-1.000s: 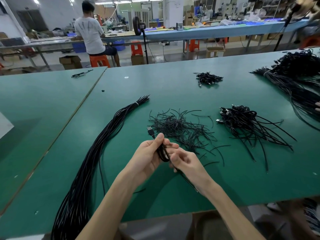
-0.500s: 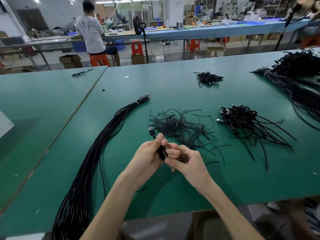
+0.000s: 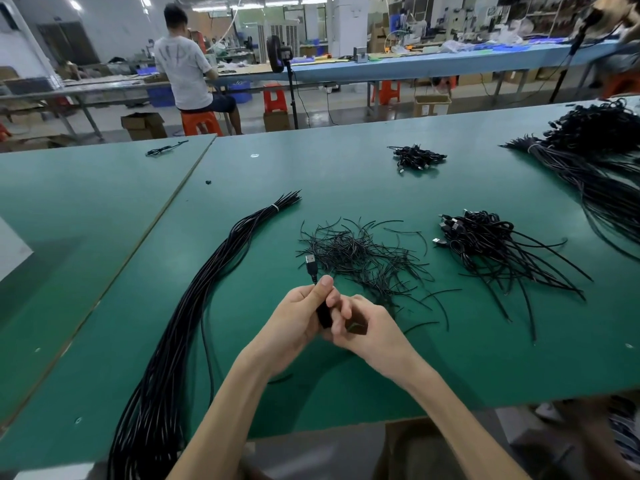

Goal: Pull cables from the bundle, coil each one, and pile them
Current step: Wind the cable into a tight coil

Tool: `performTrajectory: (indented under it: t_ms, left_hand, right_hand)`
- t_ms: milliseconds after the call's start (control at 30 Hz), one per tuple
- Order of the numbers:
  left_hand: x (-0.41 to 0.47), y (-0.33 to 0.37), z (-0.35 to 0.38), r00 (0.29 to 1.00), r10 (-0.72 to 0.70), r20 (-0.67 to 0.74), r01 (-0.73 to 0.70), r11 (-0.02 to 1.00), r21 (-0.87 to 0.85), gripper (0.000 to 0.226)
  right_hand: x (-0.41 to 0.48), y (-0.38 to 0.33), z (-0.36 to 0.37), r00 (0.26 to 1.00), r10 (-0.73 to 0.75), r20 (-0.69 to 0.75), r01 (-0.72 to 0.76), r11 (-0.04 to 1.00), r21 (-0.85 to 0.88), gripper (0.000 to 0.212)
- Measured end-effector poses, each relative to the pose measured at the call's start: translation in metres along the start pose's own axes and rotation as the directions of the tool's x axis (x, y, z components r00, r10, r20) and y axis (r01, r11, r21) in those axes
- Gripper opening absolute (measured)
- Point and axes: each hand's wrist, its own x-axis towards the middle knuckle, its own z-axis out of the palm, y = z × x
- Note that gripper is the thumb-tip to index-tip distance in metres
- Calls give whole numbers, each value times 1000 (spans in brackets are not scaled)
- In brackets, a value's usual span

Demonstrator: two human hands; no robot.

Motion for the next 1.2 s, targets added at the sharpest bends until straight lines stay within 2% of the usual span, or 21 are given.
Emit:
performTrajectory:
  t_ms: [167,267,400,533,700,833,1000,1200]
  left_hand:
    - [-2,5,-10,992,-27,125,24,999,23,41]
    - [-2,6,-12,984,-12,179,4,999,42,41]
    - [1,2,-14,986,13,167,-9,1000,-28,39]
    - [3,1,-13,989,31,146,-31,1000,-5,38]
    - [2,3,-8,994,73,84,-84,988,129,42]
    - [2,3,-4,989,145,40,-150,960,237,42]
    - [1,-4,0,959,283,2,-249,842,479,43]
    - [-4,-17,-1,931,361,-41,-277,779,562,44]
  right_hand:
    - [2,4,2,999,32,20,-34,996,84,42]
    - [3,4,3,999,41,5,-41,993,107,44]
    - [3,4,4,998,5,-64,0,997,77,45]
    - [2,4,3,997,-3,-74,7,998,60,46]
    - [2,2,5,996,-27,-90,27,1000,-2,51]
    - [1,0,6,990,-78,-119,71,996,-60,44]
    - [1,0,4,987,-65,-150,62,998,-26,50]
    - [2,-1,5,987,-76,-140,74,997,-18,59]
